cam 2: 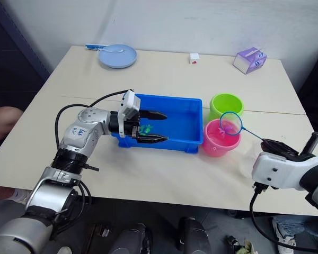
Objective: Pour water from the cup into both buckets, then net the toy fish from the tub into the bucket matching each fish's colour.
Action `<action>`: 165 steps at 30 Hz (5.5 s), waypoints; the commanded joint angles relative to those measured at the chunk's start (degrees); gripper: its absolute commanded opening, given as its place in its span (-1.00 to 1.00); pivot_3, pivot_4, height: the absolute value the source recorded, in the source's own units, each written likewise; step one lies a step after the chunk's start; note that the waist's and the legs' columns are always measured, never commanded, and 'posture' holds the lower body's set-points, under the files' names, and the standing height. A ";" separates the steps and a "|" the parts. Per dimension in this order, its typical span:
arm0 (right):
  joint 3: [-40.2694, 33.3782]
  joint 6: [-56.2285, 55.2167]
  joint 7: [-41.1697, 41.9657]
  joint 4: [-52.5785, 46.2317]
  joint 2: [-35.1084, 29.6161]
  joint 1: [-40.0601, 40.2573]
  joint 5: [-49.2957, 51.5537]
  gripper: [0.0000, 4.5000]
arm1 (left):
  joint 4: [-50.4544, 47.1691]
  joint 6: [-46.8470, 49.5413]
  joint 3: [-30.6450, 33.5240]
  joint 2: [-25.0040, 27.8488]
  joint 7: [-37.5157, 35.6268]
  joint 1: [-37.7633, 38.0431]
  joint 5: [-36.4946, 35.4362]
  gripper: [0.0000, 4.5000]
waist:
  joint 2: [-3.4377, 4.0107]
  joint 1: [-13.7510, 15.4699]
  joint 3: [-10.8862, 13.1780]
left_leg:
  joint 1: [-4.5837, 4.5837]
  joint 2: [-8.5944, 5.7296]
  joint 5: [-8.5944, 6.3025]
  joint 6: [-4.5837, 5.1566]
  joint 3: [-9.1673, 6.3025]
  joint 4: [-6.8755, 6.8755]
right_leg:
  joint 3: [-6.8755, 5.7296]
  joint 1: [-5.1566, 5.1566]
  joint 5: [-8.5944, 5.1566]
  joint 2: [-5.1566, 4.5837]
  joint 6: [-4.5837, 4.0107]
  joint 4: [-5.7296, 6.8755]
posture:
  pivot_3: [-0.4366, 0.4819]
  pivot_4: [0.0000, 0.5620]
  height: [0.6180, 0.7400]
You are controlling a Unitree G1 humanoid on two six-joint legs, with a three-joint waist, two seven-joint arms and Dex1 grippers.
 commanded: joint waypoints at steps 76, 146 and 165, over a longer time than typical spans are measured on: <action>-6.87 -36.67 2.51 18.51 -5.88 -15.68 -15.21 -0.66 | 6.29 -4.76 3.13 -2.79 0.64 -5.60 2.33 1.00 | 0.00 -0.32 0.01 | 0.07 -0.05 0.01 0.09 0.33 0.18 | 0.36 -0.02 0.08 -0.07 0.14 0.17 | -0.05 -0.47 0.99; 46.60 20.80 2.02 32.32 30.59 -63.72 16.66 -0.66 | -25.08 18.24 21.06 25.16 14.34 23.73 -3.39 1.00 | 0.02 -1.92 0.01 | -0.07 0.09 -0.01 0.03 0.08 0.10 | 0.32 -0.23 0.04 -0.31 0.05 0.21 | -0.05 -0.47 0.99; 52.58 20.56 2.46 35.04 30.26 -60.45 13.37 -0.66 | -25.51 18.43 21.20 25.33 15.04 24.25 -3.78 1.00 | 0.03 -1.82 0.02 | -0.09 0.07 -0.01 0.03 0.08 0.07 | 0.32 -0.23 0.04 -0.33 0.04 0.18 | -0.05 -0.47 0.99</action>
